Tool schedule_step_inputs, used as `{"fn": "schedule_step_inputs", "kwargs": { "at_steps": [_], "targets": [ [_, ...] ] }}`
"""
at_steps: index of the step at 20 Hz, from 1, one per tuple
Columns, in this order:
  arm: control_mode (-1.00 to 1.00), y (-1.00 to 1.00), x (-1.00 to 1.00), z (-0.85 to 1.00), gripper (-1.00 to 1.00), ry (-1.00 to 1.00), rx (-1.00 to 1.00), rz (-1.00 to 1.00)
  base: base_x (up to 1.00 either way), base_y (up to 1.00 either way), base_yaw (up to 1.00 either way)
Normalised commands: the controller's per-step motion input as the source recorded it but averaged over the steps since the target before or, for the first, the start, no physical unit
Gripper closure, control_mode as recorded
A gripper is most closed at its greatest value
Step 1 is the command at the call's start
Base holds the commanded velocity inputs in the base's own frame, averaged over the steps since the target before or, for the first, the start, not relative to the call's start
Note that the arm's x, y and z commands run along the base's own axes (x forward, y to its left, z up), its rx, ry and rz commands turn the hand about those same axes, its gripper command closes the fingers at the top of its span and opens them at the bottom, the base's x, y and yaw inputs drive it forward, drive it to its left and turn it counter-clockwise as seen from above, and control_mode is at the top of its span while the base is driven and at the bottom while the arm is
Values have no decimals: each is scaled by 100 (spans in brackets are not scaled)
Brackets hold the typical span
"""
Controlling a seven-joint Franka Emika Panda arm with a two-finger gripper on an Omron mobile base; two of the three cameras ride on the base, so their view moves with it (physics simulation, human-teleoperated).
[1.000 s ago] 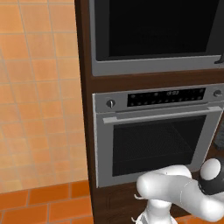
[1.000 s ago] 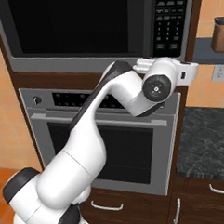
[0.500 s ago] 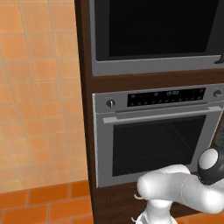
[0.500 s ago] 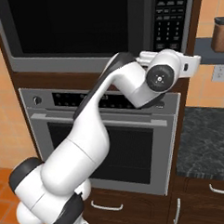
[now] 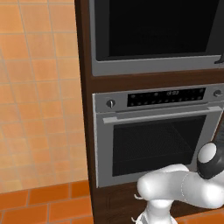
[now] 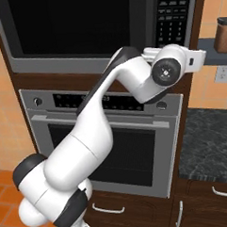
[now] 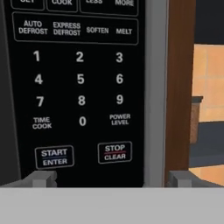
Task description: Open the microwave, place the bowl with waffle inside the microwave, then close the microwave door and turn it on.
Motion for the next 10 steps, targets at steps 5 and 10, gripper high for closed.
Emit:
{"fn": "schedule_step_inputs", "kwargs": {
  "at_steps": [5, 10],
  "targets": [
    [-100, -1, 26, 0, -100, 0, 0, 0, 0, 0, 0],
    [-100, -21, 4, 0, -100, 0, 1, 0, 0, 0, 0]
  ]
}}
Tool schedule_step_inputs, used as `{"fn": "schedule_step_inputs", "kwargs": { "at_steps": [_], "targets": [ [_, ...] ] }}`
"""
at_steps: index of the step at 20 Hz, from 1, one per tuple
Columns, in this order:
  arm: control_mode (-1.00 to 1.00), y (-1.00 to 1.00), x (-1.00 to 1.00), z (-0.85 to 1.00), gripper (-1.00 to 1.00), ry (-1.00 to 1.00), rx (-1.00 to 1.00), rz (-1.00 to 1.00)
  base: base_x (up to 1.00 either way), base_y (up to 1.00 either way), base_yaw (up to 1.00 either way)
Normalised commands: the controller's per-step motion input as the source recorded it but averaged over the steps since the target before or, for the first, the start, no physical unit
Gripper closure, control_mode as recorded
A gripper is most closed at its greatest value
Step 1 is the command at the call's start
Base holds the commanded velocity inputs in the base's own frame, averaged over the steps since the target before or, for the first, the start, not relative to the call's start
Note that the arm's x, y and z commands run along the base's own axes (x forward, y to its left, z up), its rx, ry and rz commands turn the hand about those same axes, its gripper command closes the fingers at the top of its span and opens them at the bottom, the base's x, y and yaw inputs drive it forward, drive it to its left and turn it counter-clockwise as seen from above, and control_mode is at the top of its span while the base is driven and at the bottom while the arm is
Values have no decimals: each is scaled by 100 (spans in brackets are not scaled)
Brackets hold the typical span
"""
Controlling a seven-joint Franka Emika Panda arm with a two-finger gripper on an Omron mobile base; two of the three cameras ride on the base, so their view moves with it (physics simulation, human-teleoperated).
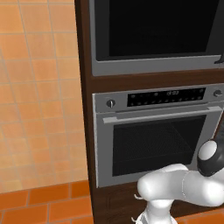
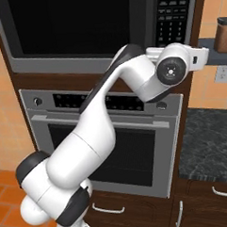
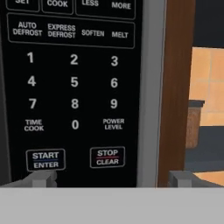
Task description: Open the microwave, place the bowl with waffle inside the microwave, then close the microwave door and turn it on.
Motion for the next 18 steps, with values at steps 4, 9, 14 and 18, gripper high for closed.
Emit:
{"fn": "schedule_step_inputs", "kwargs": {
  "at_steps": [4, 9, 14, 18],
  "targets": [
    [-100, -24, 1, 0, -100, 0, 1, 0, 0, 0, 0],
    [-100, 3, 10, 3, -100, 0, 0, 0, 0, 0, 0],
    [-100, 15, 16, 5, -100, 0, 0, 0, 0, 0, 0],
    [-100, 25, 26, 3, -100, 0, 0, 0, 0, 0, 0]
  ]
}}
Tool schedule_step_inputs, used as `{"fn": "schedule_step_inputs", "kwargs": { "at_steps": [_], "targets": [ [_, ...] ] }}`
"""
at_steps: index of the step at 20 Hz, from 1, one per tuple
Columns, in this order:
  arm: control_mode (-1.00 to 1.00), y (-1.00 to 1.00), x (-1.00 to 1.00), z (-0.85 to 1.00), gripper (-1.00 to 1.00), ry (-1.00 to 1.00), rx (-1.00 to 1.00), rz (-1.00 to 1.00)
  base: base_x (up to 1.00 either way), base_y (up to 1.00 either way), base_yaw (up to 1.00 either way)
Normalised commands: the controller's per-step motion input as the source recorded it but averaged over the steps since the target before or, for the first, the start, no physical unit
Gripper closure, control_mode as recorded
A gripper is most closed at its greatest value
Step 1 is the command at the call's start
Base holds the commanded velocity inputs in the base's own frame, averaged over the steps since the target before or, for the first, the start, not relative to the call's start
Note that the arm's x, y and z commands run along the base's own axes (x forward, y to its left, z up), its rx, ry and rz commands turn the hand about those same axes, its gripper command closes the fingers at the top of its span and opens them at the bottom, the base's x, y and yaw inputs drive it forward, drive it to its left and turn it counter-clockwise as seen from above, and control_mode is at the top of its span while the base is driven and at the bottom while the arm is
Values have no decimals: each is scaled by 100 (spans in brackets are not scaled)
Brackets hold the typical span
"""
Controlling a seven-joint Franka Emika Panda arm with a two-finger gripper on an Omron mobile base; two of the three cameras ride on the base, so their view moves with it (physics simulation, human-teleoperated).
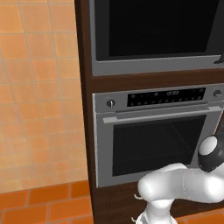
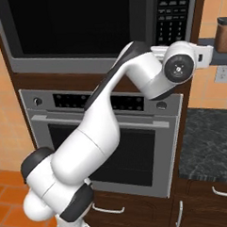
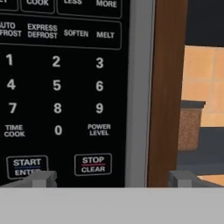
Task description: Open the microwave, place the bowl with waffle inside the microwave, then close the microwave door and turn it on.
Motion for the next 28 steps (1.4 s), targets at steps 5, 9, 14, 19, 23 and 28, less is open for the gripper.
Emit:
{"fn": "schedule_step_inputs", "kwargs": {
  "at_steps": [5, 9, 14, 19, 23, 28],
  "targets": [
    [-100, 1, 8, 8, -100, 0, 0, 3, 0, 0, 0],
    [-100, 25, 0, 3, -100, 0, 0, 5, 0, 0, 0],
    [-100, 12, 30, 0, -100, 4, 0, 6, 0, 0, 0],
    [-100, -2, 33, 0, -100, 4, 0, 0, 0, 0, 0],
    [-100, -4, 14, 0, -100, 1, 0, -6, 0, 0, 0],
    [-100, -8, 0, 0, -100, 0, 0, -5, 0, 0, 0]
  ]
}}
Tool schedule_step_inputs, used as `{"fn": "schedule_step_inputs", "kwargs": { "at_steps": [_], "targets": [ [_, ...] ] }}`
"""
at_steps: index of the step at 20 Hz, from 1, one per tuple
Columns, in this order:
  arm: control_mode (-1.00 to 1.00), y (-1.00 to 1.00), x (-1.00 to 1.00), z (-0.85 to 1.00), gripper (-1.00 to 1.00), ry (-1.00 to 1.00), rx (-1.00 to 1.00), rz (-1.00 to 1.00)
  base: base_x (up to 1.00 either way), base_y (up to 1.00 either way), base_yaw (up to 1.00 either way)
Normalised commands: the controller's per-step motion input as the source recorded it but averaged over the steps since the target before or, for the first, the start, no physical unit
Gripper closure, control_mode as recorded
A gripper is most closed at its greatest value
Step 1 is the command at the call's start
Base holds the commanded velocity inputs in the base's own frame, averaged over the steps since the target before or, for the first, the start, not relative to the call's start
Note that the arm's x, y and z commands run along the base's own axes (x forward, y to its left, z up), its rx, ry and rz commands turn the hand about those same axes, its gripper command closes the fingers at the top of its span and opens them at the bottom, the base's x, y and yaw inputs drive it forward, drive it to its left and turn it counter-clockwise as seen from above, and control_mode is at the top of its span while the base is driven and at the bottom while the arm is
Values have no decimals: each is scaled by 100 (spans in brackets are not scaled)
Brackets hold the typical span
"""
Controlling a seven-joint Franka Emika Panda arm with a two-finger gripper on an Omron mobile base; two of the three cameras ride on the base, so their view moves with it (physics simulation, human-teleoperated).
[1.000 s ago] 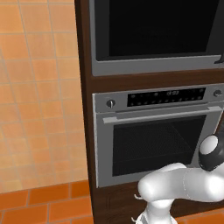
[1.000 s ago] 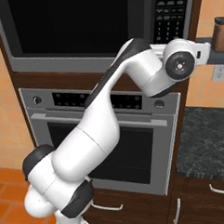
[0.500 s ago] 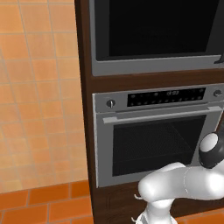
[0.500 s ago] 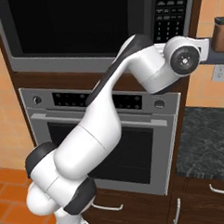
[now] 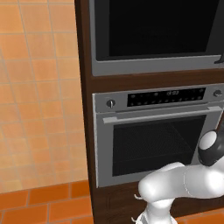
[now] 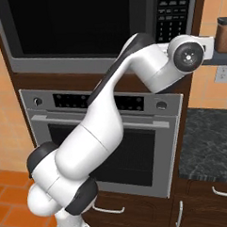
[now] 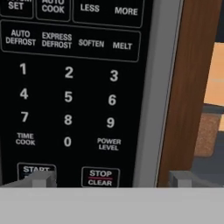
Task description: Open the microwave, place the bowl with waffle inside the microwave, then close the microwave door and turn it on.
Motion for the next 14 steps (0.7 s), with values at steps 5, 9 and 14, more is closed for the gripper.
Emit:
{"fn": "schedule_step_inputs", "kwargs": {
  "at_steps": [5, 9, 14],
  "targets": [
    [-100, 0, 21, 0, -100, 0, 0, -1, 0, 0, 0],
    [-100, 0, 30, 0, -100, 0, 0, 0, 0, 0, 0],
    [-100, 0, 31, 0, -100, 0, 0, 0, 0, 0, 0]
  ]
}}
